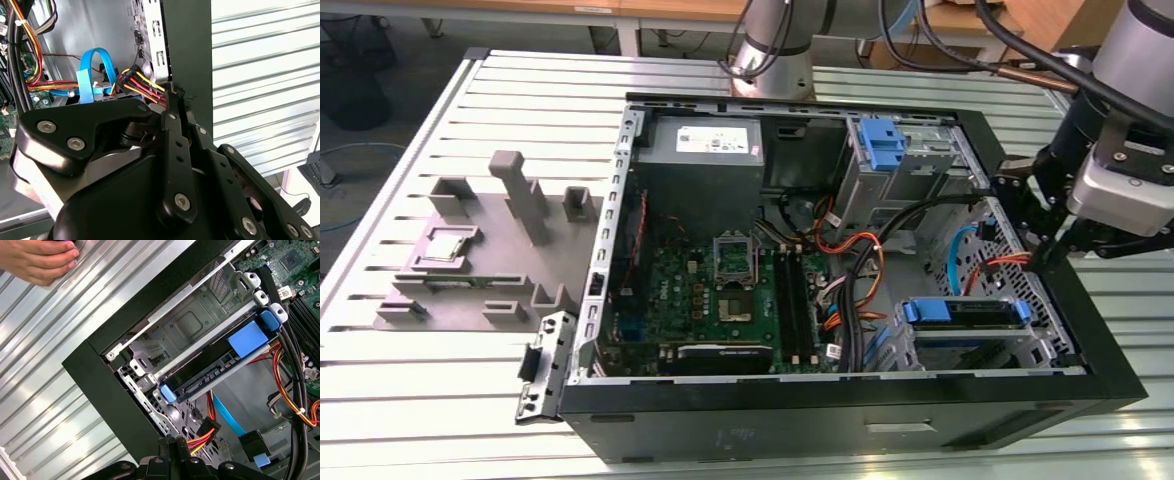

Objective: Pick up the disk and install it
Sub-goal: 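Insert the first disk wire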

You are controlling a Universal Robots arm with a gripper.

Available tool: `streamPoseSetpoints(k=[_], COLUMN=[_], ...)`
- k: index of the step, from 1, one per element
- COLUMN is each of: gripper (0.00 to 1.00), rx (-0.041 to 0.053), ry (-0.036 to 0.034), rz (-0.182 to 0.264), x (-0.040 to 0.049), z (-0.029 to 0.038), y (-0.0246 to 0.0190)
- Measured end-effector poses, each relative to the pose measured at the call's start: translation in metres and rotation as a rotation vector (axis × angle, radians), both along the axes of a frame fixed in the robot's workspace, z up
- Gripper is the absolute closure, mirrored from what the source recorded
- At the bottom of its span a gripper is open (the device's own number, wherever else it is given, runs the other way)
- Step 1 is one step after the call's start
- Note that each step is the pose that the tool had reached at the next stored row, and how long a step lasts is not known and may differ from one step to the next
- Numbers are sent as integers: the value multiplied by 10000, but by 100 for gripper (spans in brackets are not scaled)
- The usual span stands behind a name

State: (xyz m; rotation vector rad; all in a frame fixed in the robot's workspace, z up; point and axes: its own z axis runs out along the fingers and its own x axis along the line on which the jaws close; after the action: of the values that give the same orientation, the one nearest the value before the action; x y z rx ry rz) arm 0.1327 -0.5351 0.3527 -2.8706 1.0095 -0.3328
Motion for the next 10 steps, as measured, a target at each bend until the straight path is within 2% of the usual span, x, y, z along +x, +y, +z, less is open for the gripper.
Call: streamPoseSetpoints(k=[4, 10], gripper=[83, 83], rx=[-11, -31], ry=[0, 0], rz=[14, 15], x=[-6, -91], z=[2, 0], y=[-6, -15])
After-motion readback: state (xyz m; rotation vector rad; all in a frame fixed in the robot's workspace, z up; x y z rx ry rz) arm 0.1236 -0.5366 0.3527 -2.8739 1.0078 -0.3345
